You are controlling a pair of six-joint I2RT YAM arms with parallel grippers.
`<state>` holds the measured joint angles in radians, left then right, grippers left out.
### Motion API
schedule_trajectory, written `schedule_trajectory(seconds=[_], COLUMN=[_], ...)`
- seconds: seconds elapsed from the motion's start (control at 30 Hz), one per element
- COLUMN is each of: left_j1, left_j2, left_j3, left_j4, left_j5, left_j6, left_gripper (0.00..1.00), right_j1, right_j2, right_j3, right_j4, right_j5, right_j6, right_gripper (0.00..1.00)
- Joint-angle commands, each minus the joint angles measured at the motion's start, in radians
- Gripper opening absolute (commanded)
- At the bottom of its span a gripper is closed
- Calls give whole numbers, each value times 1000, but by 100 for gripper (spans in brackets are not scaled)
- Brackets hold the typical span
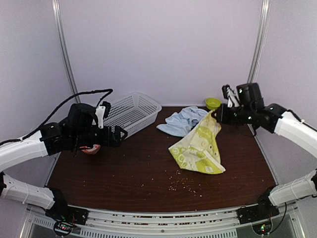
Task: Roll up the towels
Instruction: Pick up the towel from the center of the board, then place the towel at the center of the board.
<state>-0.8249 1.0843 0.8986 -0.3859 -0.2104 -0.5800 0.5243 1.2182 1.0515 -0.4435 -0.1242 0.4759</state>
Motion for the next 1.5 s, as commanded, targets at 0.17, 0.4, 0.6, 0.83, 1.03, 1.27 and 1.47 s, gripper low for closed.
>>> schedule_trajectory(seconds=[0.17, 0.4, 0.6, 0.83, 1.03, 1.27, 1.47], left_j1=[-4, -5, -5, -17, -82, -232, -336], left_j2=[-123, -162, -182, -165, -77, 200, 473], left_j3=[102, 80, 54, 38, 22, 113, 266], left_j4=[-14, -15, -14, -6, 60, 128, 126], left_j5=[-81, -32, -6, 65, 117, 122, 100], left_j6=[102, 89, 68, 70, 77, 110, 147], left_gripper=[97, 97, 97, 97, 96, 94, 92], right_j1=[179, 221, 345, 434, 435, 431, 429], right_j2=[-168, -181, -136, -106, -164, -261, -313], right_j3=[474, 400, 322, 375, 524, 431, 288], right_j4=[-32, -50, -86, -122, -210, -265, -212], right_j5=[-249, -219, -115, -36, 1, 166, 283], right_j6=[-121, -122, -148, -199, -296, -301, -216], right_gripper=[0, 0, 0, 0, 0, 0, 0])
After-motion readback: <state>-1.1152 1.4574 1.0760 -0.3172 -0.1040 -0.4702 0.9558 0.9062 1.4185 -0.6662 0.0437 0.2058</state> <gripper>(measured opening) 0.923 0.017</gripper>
